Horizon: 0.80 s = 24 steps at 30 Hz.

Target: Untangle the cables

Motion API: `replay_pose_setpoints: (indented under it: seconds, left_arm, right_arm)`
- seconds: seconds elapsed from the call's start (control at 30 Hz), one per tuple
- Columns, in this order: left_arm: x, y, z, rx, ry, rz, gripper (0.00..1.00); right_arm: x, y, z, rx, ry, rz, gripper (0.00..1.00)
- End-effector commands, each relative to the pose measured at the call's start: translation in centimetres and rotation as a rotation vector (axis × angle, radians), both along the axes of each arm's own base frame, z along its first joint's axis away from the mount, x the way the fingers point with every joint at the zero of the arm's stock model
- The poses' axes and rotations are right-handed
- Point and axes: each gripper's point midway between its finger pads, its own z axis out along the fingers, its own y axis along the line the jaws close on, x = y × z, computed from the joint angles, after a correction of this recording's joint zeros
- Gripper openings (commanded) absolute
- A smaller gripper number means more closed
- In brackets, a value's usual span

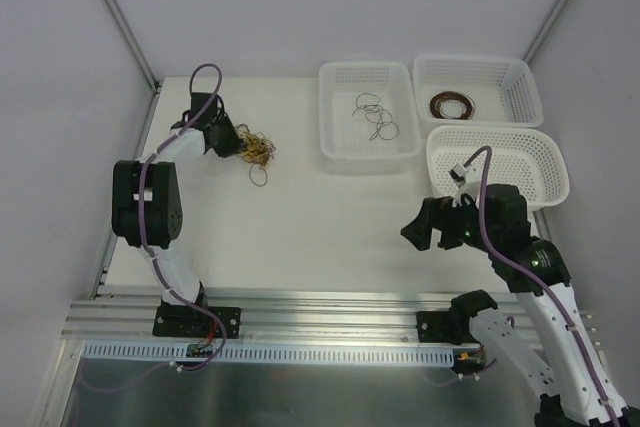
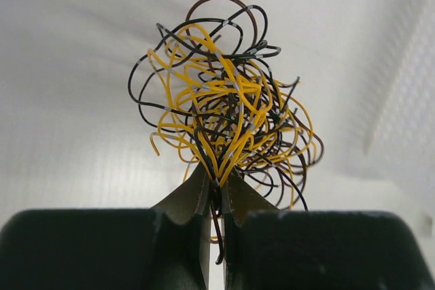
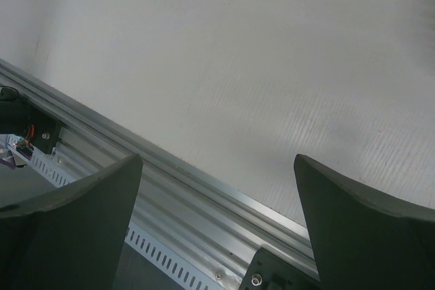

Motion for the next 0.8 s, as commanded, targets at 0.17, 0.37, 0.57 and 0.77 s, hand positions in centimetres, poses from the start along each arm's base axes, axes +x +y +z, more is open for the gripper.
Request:
replay_pose_setpoints:
  seconds: [0.17,0.37,0.57,0.77]
  left_arm:
    - [-11.8,-12.7,5.9,0.042,-0.073,-0.541,0.00]
    - [-19.9,-18.1,6.2,0.088,-0.077,-0.869,0.08]
    - [-26.1,-21.1,3.5,0.166,-0.046,-1.098,0.16]
    - [-26.4,-19.3,2.0,0.237,-0.019,-0.901,0.36]
  right_arm:
    - [1.3,4.9,-0.8,-0.015,0.019,0.128,1.00]
    - [0.7,9.5,-2.5,-0.095,0.001,0.231,0.97]
    - [0.1,13.0,-2.1,-0.103,-0.067,0.300,0.95]
    - [0.0,13.2,-3.6,-0.088,-0.099,0.292,0.92]
